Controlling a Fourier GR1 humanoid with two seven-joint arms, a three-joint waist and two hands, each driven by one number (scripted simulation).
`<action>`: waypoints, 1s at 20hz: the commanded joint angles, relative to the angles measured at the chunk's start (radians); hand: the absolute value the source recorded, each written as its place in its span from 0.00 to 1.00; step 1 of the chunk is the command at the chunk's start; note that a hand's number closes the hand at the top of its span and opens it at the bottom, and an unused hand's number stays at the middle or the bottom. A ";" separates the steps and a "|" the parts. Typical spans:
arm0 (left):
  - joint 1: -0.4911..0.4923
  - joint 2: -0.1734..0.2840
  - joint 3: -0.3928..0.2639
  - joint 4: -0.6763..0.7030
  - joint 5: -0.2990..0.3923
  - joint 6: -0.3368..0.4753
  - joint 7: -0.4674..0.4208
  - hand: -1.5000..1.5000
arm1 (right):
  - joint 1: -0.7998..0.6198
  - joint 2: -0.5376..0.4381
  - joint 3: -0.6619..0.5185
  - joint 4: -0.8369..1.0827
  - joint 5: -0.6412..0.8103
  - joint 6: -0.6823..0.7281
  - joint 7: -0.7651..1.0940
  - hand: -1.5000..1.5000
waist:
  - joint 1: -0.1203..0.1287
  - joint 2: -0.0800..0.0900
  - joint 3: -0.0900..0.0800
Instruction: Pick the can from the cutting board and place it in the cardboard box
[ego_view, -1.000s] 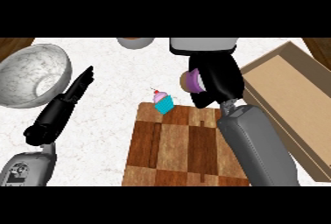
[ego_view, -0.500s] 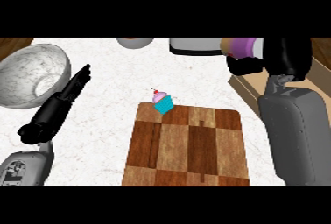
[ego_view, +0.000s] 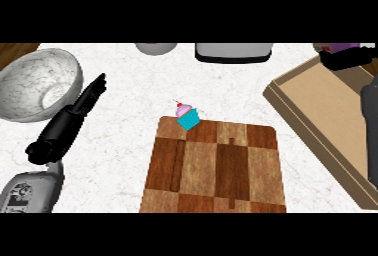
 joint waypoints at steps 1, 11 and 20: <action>-0.020 0.002 0.009 -0.004 0.015 -0.015 0.026 0.50 | -0.008 -0.112 -0.039 0.136 -0.024 0.093 -0.056 1.00 | 0.003 0.001 0.000; 0.060 -0.023 -0.019 -0.080 0.001 -0.012 0.019 0.50 | 0.019 -0.265 -0.080 0.437 -0.113 0.321 -0.231 1.00 | 0.014 0.001 0.000; 0.001 -0.029 -0.016 -0.053 -0.022 -0.003 0.048 0.50 | 0.016 -0.318 -0.086 0.552 -0.193 0.399 -0.474 0.00 | 0.007 0.000 0.001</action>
